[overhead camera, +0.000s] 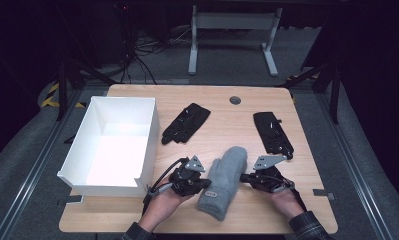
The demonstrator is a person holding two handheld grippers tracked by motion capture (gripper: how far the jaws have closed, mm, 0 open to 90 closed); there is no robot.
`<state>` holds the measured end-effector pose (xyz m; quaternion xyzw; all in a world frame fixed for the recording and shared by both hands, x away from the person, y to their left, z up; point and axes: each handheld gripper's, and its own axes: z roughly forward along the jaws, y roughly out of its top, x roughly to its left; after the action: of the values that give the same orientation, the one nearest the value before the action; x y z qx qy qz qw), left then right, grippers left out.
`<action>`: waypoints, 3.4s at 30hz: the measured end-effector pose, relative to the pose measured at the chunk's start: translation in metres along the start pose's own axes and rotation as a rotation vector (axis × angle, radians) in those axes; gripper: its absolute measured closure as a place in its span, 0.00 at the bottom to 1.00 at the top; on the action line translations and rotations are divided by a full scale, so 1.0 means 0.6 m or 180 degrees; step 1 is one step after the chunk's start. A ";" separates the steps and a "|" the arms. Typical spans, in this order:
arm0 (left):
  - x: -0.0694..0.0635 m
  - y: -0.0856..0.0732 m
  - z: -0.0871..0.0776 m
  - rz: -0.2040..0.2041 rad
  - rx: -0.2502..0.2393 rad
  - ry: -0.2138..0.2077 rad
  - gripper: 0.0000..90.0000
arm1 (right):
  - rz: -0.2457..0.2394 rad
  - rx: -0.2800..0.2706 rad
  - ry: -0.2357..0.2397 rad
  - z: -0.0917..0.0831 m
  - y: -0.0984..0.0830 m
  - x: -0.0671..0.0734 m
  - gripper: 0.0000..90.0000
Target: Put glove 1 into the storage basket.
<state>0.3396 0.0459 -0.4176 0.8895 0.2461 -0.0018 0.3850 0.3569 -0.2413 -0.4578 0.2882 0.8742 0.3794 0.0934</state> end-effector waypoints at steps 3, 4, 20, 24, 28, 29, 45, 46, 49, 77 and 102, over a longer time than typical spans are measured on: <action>0.002 0.004 -0.002 -0.0025 -0.0053 0.0029 0.90 | 0.0007 -0.0009 0.0016 -0.001 -0.001 -0.001 0.99; 0.004 0.008 -0.002 -0.0032 -0.0069 0.0036 0.86 | 0.0011 -0.0017 0.0016 -0.003 -0.001 -0.002 0.95; 0.025 0.078 0.059 -0.0055 -0.0148 0.0233 0.16 | 0.0155 -0.0069 -0.0246 -0.022 -0.023 -0.016 0.35; 0.024 0.080 0.075 -0.0060 -0.0022 0.0259 0.14 | 0.0162 -0.0087 -0.0264 -0.031 -0.031 -0.019 0.30; 0.021 0.076 0.094 -0.0079 0.0049 0.0342 0.08 | 0.0150 -0.0095 -0.0308 -0.051 -0.046 -0.020 0.25; 0.021 0.072 0.101 -0.0099 0.0072 0.0358 0.07 | 0.0130 -0.0106 -0.0308 -0.057 -0.053 -0.020 0.24; 0.026 0.063 0.136 -0.0143 0.0281 0.0137 0.09 | 0.0028 0.0006 -0.0356 -0.053 -0.073 -0.022 0.17; 0.026 0.063 0.136 -0.0150 0.0297 0.0103 0.11 | 0.0022 0.0002 -0.0356 -0.052 -0.073 -0.022 0.17; 0.028 0.062 0.137 -0.0150 0.0316 0.0045 0.17 | -0.0009 -0.0012 -0.0367 -0.050 -0.074 -0.021 0.15; 0.039 0.073 0.084 -0.0306 0.0266 -0.0311 0.69 | -0.0027 -0.0020 -0.0355 -0.047 -0.074 -0.022 0.11; 0.043 0.135 -0.068 -0.0342 0.0021 -0.0006 0.68 | -0.0032 -0.0018 -0.0359 -0.047 -0.074 -0.022 0.10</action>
<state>0.3904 0.0380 -0.3383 0.8763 0.2931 -0.0241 0.3816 0.3380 -0.2903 -0.4710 0.3046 0.8679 0.3645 0.1452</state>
